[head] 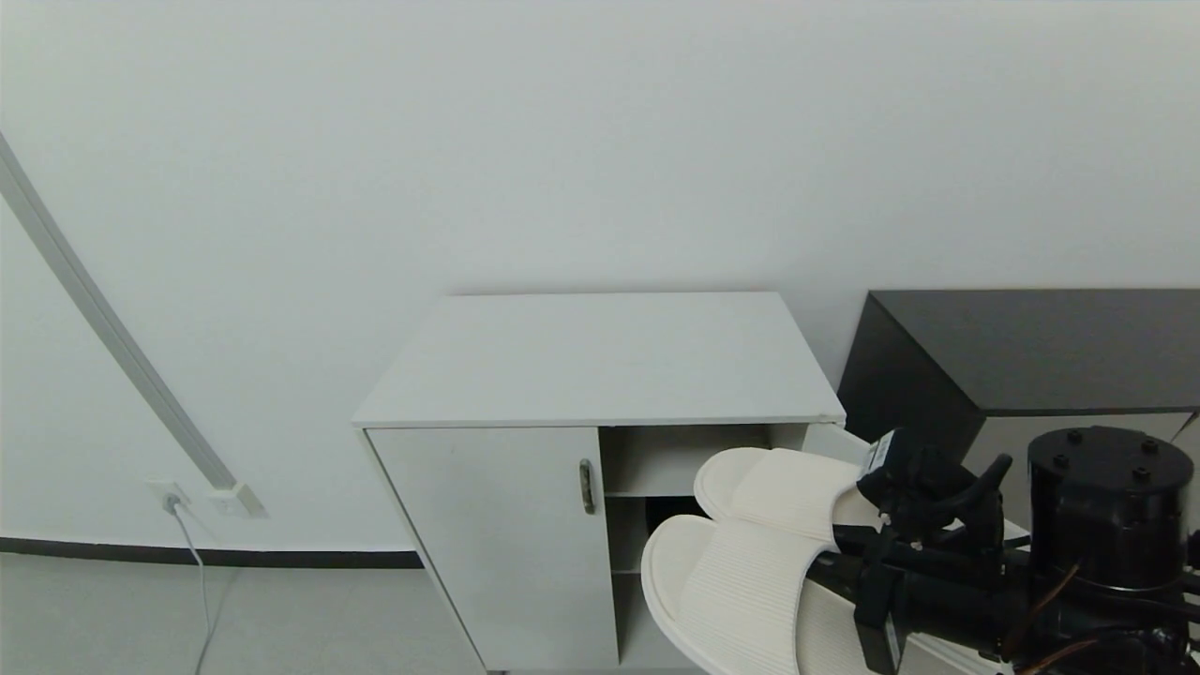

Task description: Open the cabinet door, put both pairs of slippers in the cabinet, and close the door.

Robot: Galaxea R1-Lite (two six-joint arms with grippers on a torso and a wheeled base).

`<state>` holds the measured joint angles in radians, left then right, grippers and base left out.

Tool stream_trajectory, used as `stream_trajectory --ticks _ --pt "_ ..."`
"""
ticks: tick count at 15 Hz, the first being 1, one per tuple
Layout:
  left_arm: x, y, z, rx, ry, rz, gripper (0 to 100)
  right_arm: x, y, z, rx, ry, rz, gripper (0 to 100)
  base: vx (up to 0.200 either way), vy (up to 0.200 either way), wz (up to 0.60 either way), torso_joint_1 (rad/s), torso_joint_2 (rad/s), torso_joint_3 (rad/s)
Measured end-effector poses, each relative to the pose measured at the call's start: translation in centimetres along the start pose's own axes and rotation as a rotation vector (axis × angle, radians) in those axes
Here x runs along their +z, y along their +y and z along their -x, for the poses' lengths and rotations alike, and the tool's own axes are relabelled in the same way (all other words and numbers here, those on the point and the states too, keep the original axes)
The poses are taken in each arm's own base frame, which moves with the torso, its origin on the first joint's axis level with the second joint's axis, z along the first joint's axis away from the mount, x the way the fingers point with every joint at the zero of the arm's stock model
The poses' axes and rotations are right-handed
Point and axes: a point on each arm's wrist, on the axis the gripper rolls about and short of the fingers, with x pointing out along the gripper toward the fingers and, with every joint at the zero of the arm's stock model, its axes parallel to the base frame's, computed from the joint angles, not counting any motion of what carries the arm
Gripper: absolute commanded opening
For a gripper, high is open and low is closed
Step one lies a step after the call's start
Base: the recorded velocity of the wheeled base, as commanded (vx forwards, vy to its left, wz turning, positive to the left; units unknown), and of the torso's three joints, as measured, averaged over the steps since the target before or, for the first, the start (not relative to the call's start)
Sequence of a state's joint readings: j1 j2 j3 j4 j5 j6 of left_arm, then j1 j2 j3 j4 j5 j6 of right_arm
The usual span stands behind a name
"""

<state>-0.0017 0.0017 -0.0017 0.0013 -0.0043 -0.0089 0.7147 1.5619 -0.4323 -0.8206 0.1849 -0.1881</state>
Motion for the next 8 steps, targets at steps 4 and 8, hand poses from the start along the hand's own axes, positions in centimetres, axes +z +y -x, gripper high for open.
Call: stream_trajectory --ticks 4,8 --pt "-0.02 0.00 0.00 0.000 0.001 0.001 0 -0.10 0.01 -0.07 -0.001 -0.004 0.001 0 0.000 0.000 0.00 -0.182 0.43 0.243" --pt "-0.02 0.00 0.00 0.000 0.001 0.001 0 -0.23 0.04 -0.14 0.002 0.000 0.002 0 0.000 0.000 0.00 -0.222 0.54 0.314"
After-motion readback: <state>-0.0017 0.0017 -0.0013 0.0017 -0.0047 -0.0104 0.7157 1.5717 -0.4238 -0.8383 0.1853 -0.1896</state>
